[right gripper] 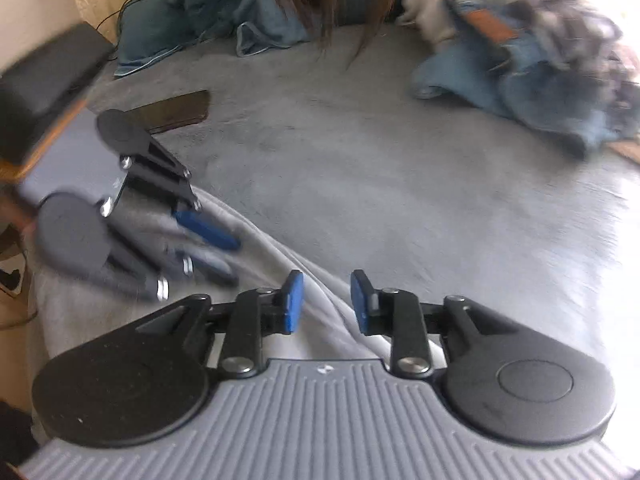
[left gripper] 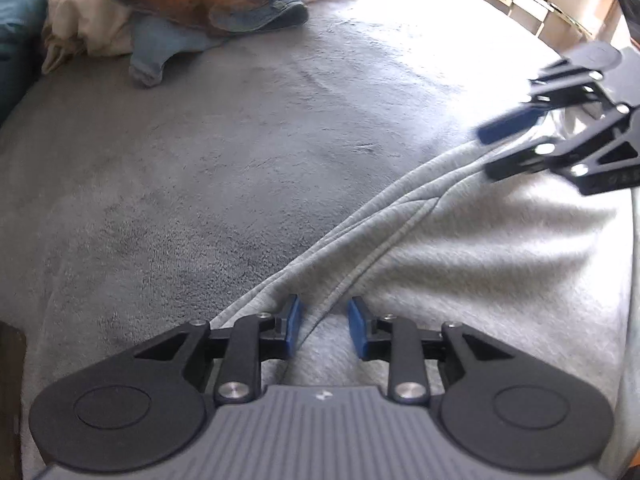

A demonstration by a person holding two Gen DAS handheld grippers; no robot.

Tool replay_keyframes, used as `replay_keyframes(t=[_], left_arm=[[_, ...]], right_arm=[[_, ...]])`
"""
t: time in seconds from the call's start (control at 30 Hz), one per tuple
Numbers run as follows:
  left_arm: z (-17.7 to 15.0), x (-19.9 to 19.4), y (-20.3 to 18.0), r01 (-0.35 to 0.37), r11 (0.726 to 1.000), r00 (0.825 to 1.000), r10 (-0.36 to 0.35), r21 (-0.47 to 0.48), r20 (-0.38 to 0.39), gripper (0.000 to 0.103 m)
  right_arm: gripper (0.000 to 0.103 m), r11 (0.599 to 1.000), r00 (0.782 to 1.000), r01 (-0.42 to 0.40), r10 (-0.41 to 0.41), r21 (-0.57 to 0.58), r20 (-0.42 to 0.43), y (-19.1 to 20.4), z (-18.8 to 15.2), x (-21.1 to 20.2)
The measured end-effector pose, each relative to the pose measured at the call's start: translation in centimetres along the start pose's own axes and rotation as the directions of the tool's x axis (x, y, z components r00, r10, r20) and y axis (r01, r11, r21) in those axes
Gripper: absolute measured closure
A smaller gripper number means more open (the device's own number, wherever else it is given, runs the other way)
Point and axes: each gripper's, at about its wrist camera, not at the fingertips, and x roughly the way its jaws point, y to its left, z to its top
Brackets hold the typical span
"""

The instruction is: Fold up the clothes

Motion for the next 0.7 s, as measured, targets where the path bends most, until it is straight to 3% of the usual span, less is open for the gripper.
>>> replay_keyframes(t=[0.1,0.2,0.33,0.5,0.57,0.6,0.7], left_arm=[[0.2,0.0,-0.3,-0.005,1.000,1.000,0.005,0.020,-0.012,0.073],[0.2,0.2,-0.6,-0.019,0.999,1.000,0.019,0.038,-0.017,0.073],[0.4,0.6,-0.8,-0.033,0.998,0.999,0.034,0.050,-0.022,0.073],[0.4,0.8,-0.8,-0.043,0.997,0.999,0.044,0.058,-0.019,0.073],[0.4,0.8,-0.7,-0.044,0.997,0.999,0.045,0.056,-0.016,0.073],[0.4,0.8,-0.7,-0.046,0.997,0.999,0.047,0.055,-0.014,0.073],[0.4,0.7,-0.8,-0.054,0.997,0.998,0.054,0.055,-0.009,0.073]], right_arm=[[0.076,0.999,0.997,0.043,-0.043,-0.008,-0.061,-2.8,-2.3,-2.2],[0.076,0.999,0.992,0.034,-0.038,-0.041,-0.120,-5.7,-3.5,-2.8],[0.076,0.985,0.982,-0.090,0.063,-0.150,-0.176,-6.9,-2.9,-1.5],[0.077,0.943,0.945,-0.198,0.113,-0.266,-0.306,-6.3,-2.5,1.6],[0.085,0.940,0.945,-0.198,0.108,-0.278,-0.308,-6.1,-2.4,1.6],[0.098,0.940,0.947,-0.195,0.106,-0.281,-0.304,-6.0,-2.2,1.5],[0.099,0.945,0.964,-0.144,0.067,-0.293,-0.258,-5.6,-1.9,0.2]])
